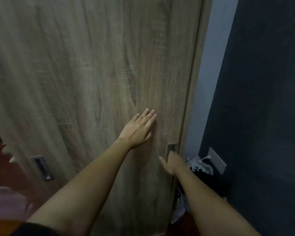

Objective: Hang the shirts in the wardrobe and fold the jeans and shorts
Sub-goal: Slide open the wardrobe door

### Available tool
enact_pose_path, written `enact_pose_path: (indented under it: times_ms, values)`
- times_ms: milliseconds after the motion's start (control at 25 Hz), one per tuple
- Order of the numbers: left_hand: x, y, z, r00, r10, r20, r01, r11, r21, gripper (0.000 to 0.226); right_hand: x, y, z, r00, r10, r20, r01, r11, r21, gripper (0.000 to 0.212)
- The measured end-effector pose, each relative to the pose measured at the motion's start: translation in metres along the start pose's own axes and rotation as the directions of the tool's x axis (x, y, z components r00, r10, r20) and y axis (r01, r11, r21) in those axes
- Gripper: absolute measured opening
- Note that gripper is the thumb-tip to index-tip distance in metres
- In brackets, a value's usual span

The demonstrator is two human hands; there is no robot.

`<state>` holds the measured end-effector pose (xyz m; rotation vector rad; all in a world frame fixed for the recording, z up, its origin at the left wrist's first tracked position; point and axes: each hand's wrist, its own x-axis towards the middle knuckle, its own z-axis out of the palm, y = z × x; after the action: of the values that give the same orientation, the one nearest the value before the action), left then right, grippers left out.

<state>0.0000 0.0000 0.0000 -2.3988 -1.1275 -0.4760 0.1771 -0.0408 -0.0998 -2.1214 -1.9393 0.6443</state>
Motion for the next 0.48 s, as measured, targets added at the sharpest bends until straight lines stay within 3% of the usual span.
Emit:
enact_pose_path:
  times_ms: [240,400,480]
  values:
    - [0.033,0.03,0.058,0.967,0.197,-0.162,-0.154,0.957,0.246,0.067,0.035,0.027,0.019,0.999,-0.036,0.03,0.035,0.998,0.047,0.067]
    - [0.043,0.043,0.091,0.962,0.125,-0.244,-0.048,0.953,0.3,0.065,0.051,0.037,0.025,0.998,-0.057,0.019,0.054,0.989,0.136,0.052]
    - [0.042,0.042,0.105,0.949,0.115,-0.295,-0.002,0.934,0.358,0.064,0.058,0.039,0.031,0.997,-0.042,0.059,0.034,0.989,0.141,0.056]
